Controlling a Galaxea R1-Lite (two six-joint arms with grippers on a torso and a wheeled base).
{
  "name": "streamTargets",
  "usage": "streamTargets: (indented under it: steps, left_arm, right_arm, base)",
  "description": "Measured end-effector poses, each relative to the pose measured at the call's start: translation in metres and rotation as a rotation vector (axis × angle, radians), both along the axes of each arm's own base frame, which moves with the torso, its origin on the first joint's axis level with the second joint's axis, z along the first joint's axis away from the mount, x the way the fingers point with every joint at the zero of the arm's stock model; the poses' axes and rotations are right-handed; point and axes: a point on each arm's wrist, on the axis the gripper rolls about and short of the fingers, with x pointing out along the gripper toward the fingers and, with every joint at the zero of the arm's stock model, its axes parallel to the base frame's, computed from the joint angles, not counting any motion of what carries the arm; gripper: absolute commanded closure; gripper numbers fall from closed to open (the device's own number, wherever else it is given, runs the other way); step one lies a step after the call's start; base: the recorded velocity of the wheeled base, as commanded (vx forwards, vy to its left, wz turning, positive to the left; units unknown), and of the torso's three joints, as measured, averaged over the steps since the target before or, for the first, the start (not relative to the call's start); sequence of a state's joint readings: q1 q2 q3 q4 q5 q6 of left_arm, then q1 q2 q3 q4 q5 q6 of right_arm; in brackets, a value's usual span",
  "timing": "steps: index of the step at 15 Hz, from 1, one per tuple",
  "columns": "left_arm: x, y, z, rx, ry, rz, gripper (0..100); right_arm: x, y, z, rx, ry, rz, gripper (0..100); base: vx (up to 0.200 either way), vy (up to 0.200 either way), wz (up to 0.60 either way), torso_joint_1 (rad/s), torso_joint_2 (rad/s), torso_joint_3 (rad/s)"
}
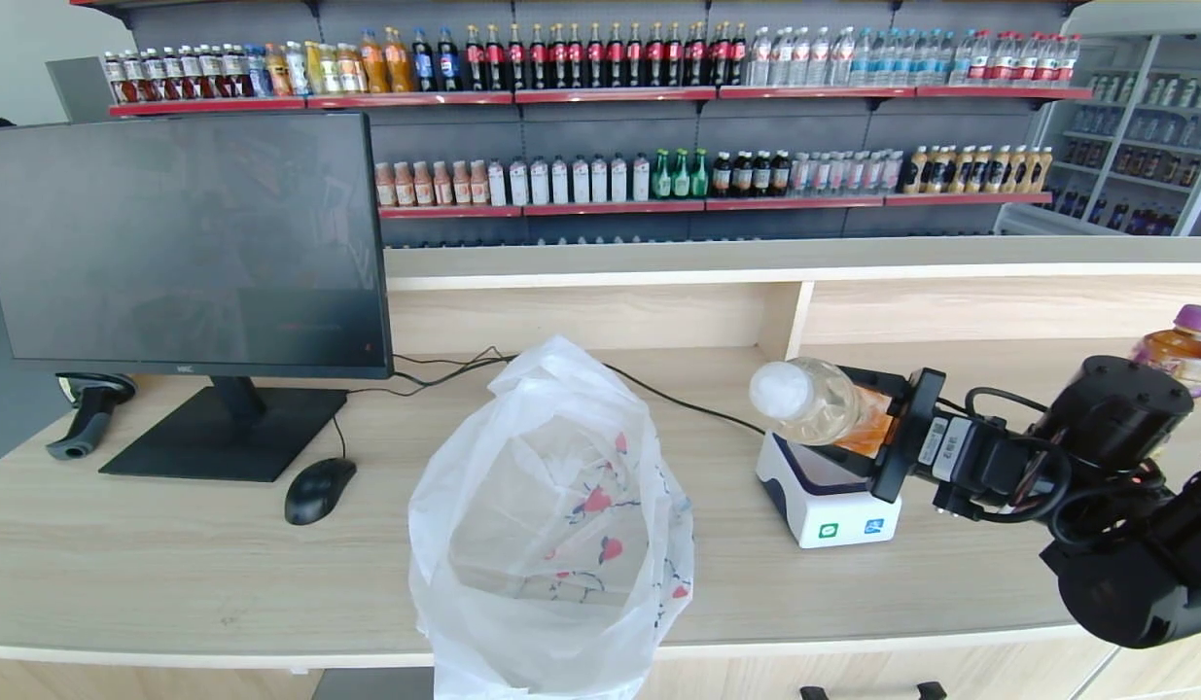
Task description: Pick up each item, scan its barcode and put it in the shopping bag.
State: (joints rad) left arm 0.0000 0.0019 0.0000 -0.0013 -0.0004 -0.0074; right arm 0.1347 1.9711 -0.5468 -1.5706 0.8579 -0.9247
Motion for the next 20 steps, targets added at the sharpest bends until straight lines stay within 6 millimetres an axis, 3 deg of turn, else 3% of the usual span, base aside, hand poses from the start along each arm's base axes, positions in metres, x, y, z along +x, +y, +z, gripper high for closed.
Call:
streamTargets:
  steps: [7,10,15,20]
  left_arm:
    - [0.0,0.0,0.0,0.0,0.0,0.0,0]
    - [0.0,0.0,0.0,0.0,0.0,0.0,0]
    - [0.0,0.0,0.0,0.0,0.0,0.0,0]
    - [0.0,0.0,0.0,0.0,0.0,-0.001,0]
  right_arm:
    - [0.0,0.002,0.001,0.015,0.017,-0.002,100]
    - [-0.001,0.015,0.012,0.083,0.044,-0.055,100]
    - [-0.017,0.042,0.042,0.286,0.107,-0.135,100]
    - [-0.04,0.059,0.062,0.7,0.323,-0.301,100]
  base:
    - [0.0,0.0,0.0,0.0,0.0,0.0]
    - [0.0,0.0,0.0,0.0,0.0,0.0]
    - [0.0,0.0,0.0,0.0,0.0,0.0]
    - [0.0,0.0,0.0,0.0,0.0,0.0]
